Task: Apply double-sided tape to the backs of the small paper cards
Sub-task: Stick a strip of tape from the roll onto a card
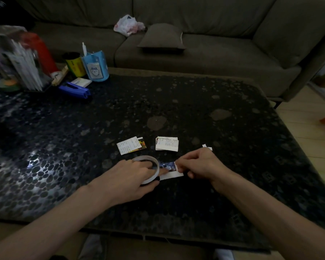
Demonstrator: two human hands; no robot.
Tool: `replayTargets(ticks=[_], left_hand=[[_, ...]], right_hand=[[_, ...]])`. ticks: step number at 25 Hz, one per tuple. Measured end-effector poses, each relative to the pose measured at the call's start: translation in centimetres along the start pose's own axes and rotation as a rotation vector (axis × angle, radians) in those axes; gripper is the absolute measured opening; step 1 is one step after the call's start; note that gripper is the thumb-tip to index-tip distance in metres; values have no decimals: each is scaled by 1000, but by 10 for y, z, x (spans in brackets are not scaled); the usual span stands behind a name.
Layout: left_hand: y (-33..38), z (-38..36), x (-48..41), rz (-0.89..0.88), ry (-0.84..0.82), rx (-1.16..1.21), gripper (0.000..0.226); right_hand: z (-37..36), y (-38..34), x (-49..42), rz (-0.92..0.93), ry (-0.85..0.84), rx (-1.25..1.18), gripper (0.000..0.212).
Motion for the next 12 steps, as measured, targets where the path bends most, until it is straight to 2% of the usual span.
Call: replayTargets(ticks=[6, 9, 12], left_hand=[[-1, -3, -1, 19, -41, -36, 48], [-1, -3, -2, 49, -67, -21, 55], [0, -1, -2, 39, -73, 9, 51]], right_hand=[[-14, 1, -3, 224, 7, 275, 18], [-15, 4, -5, 269, 27, 329, 17], [-14, 5, -6, 271, 18, 329, 17]])
Point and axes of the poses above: each hand's wrist, its own x-axis away from the middle knuckle, its own z-axis out of the back of the hand, y = z × x, the point moved 2 cm from there along -x, towards the middle knuckle, and after that the axes turned 14 degrees about z, right-handed, at the moved point
